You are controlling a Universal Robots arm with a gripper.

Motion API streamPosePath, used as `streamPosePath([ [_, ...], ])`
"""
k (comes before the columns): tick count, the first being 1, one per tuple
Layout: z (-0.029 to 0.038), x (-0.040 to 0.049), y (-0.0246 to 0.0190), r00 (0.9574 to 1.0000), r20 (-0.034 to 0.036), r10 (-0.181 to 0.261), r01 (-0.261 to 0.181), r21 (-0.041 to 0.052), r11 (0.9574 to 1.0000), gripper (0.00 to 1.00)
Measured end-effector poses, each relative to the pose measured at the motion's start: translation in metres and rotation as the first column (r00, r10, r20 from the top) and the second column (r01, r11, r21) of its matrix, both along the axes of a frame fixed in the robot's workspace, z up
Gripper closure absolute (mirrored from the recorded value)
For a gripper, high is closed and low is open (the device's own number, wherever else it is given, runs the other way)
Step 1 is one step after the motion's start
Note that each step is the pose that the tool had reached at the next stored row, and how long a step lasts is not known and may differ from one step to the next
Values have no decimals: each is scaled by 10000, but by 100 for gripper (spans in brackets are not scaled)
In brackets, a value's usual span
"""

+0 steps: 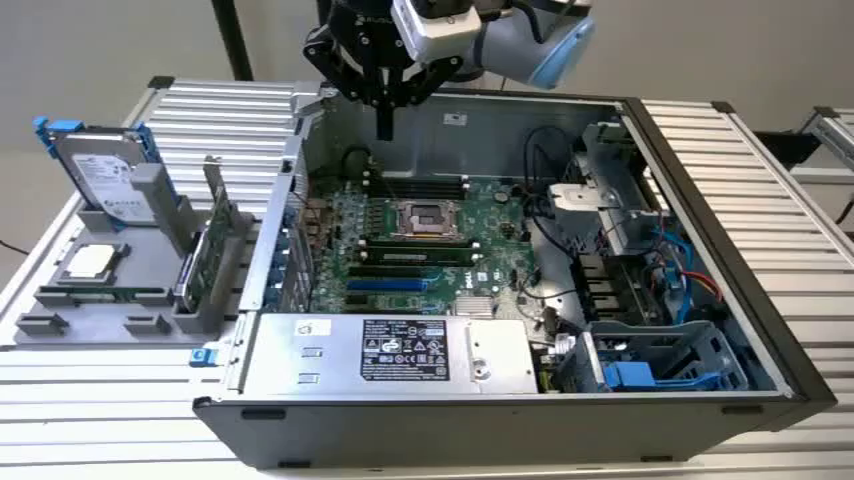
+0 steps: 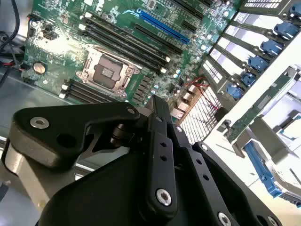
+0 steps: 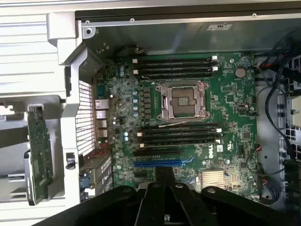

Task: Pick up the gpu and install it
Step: 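Reach for the gpu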

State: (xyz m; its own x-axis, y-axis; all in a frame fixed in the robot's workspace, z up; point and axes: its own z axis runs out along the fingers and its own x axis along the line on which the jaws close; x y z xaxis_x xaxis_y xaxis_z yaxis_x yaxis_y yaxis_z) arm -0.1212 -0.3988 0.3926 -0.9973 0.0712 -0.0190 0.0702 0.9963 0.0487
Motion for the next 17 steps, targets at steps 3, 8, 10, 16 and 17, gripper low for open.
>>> streamPosePath([
  [3, 0, 0, 0, 10000, 0, 0, 0, 0, 10000, 100],
  [8, 0, 0, 0, 10000, 0, 0, 0, -1, 10000, 100],
  [10, 0, 0, 0, 10000, 0, 0, 0, -1, 10000, 100],
  [16, 0, 0, 0, 10000, 0, 0, 0, -2, 10000, 100],
  [17, 0, 0, 0, 10000, -1, 0, 0, -2, 10000, 100],
])
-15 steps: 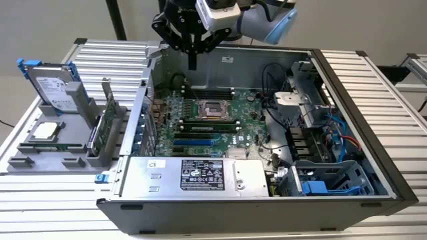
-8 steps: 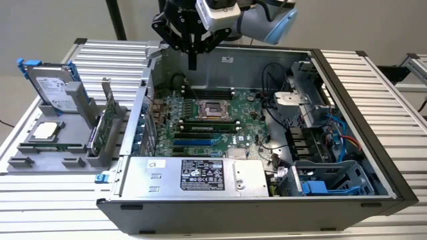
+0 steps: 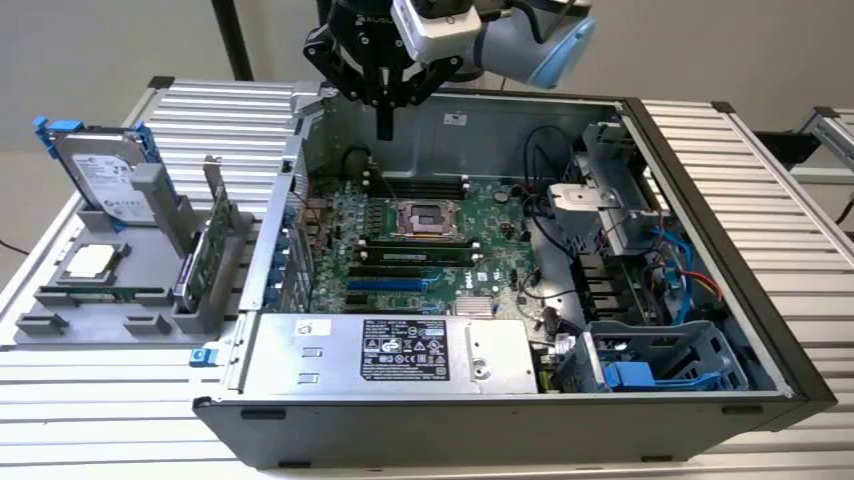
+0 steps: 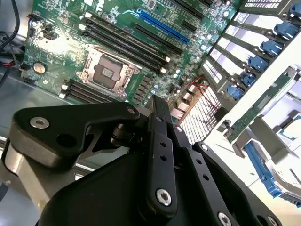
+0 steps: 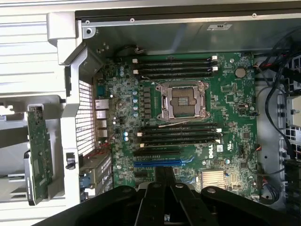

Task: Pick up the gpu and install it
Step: 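Reach for the gpu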

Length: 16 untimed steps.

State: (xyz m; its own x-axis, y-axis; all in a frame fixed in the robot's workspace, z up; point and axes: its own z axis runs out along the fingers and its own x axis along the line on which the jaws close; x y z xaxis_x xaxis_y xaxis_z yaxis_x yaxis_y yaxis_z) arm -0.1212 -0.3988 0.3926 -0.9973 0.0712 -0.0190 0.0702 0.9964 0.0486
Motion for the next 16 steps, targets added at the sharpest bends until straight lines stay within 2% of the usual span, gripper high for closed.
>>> streamPosePath([
  [4, 0, -3, 1, 10000, 0, -1, 1, -1, 10000, 100],
  [8, 0, -42, 0, 10000, 0, 0, 0, -1, 10000, 100],
  [16, 0, -176, 0, 10000, 1, 0, 0, 0, 10000, 100],
])
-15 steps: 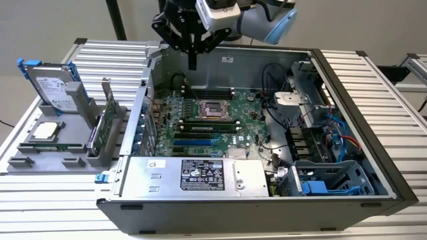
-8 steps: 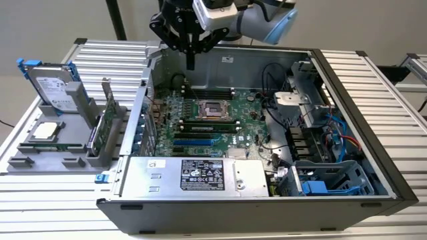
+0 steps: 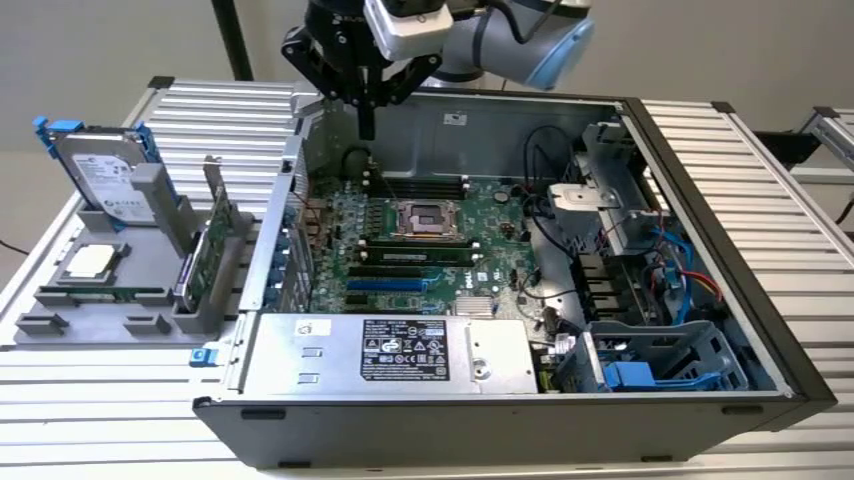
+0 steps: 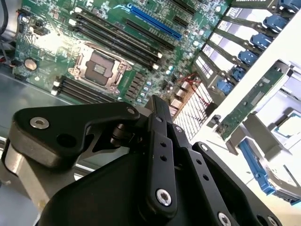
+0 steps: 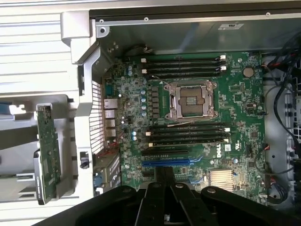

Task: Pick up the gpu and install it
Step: 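Reach for the gpu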

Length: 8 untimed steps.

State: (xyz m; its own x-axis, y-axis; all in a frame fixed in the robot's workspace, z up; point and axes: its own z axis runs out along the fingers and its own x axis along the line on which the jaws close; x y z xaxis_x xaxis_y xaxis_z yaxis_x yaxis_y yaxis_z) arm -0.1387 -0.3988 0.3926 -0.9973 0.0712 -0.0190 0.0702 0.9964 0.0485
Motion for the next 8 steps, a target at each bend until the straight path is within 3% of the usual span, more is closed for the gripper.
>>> streamPosePath([
  [8, 0, -128, 0, 10000, 0, 0, 0, 0, 10000, 100],
])
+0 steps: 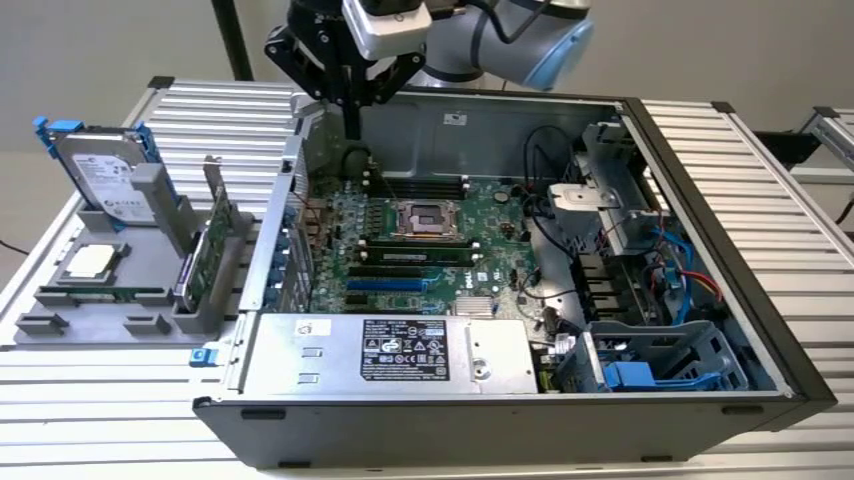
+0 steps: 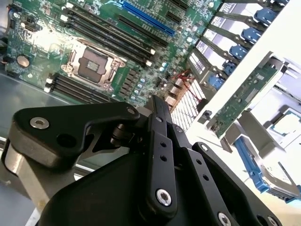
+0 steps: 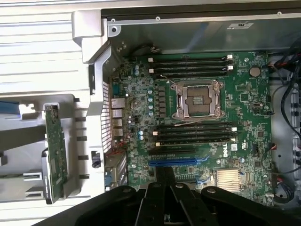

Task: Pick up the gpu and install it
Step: 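Reach for the gpu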

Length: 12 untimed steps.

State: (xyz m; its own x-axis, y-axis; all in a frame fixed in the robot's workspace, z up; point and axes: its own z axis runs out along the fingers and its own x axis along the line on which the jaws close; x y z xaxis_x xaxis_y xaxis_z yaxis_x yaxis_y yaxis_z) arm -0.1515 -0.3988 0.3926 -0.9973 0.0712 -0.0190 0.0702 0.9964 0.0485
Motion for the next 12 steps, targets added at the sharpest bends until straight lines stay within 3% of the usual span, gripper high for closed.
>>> streamPosePath([
  [12, 0, -179, 0, 10000, 0, -1, 1, 0, 10000, 100],
])
